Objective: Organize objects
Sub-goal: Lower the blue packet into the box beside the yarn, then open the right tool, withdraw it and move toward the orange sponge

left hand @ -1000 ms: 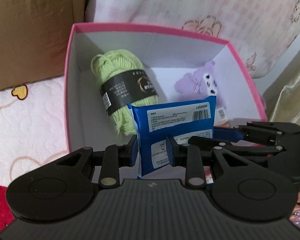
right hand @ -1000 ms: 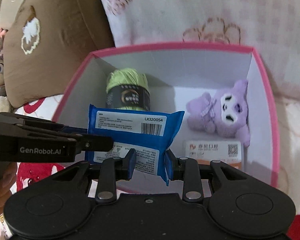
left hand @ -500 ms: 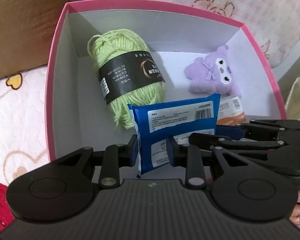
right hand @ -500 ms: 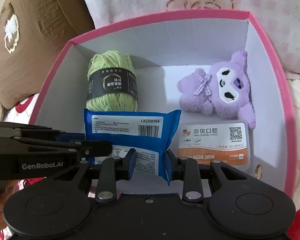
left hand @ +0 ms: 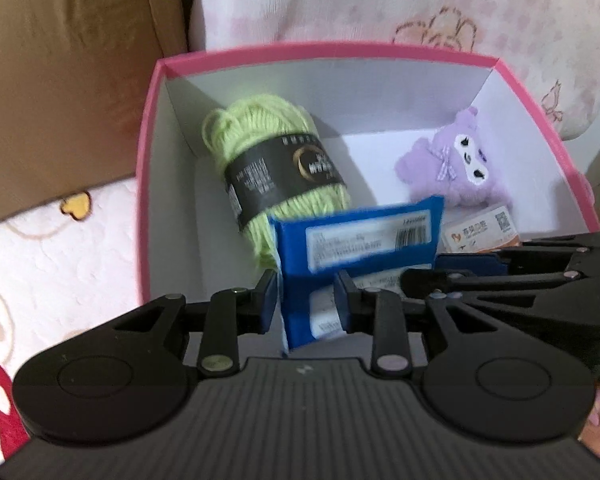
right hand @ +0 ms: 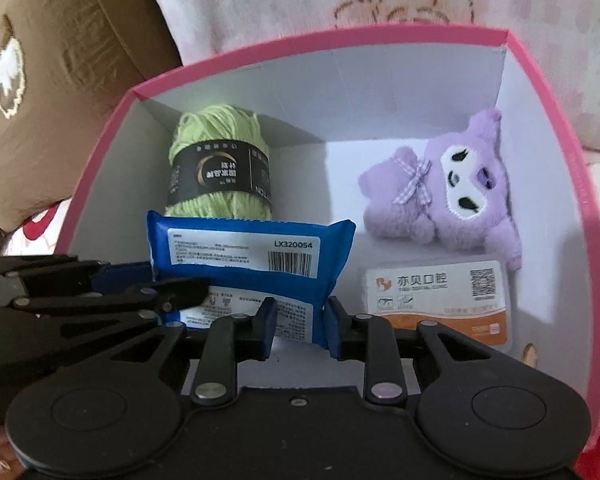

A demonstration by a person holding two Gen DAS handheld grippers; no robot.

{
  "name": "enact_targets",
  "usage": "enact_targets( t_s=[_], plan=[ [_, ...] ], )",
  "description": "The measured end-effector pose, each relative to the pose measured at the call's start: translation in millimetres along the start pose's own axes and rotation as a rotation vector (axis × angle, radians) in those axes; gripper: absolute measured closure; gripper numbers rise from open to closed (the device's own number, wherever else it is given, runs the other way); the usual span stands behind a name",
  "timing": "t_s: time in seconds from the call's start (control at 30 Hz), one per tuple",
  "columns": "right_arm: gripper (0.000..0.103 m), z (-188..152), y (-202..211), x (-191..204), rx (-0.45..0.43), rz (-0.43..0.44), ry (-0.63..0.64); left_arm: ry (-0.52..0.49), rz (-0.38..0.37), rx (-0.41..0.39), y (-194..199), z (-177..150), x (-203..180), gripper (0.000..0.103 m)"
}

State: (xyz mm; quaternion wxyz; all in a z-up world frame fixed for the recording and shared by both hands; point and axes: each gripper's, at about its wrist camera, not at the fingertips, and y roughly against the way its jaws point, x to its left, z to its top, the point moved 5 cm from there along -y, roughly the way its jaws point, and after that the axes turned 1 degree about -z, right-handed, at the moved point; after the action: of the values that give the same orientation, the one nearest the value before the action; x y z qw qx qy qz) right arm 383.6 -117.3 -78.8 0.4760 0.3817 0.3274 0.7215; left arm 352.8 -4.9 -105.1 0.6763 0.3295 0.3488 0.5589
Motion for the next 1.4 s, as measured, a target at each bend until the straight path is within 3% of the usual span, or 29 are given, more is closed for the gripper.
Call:
enact_targets(
  t_s=[0.17,0.4,0.77,0.97,1.23,1.4],
  plan=[
    [0.061,-2,41,1,-0.107,0.004,0.034,-0.026,0.004,-0.060,32,3,0,0.070],
    [0.061,-9,89,12,-0.173,0.038,0.069,-0.020,-0.018,-0.087,80,1,-1,0.070],
    [0.061,-40,161,40,-0.214,0.057,0.145,-0.052,-0.046,-0.114,154,-19,-17,0.069],
    [0.059,-54,193,49,-0.226,0.055,0.182,-0.086,-0.039,-0.121,191,-30,-27,0.062],
    [0.055,-73,223,55,-0.240,0.044,0.215,-0.112,-0.042,-0.089,221,-45,-34,0.057],
    [0.047,-89,234,58,-0.239,0.043,0.230,-0.133,-0.030,-0.063,230,-57,-36,0.053]
  ],
)
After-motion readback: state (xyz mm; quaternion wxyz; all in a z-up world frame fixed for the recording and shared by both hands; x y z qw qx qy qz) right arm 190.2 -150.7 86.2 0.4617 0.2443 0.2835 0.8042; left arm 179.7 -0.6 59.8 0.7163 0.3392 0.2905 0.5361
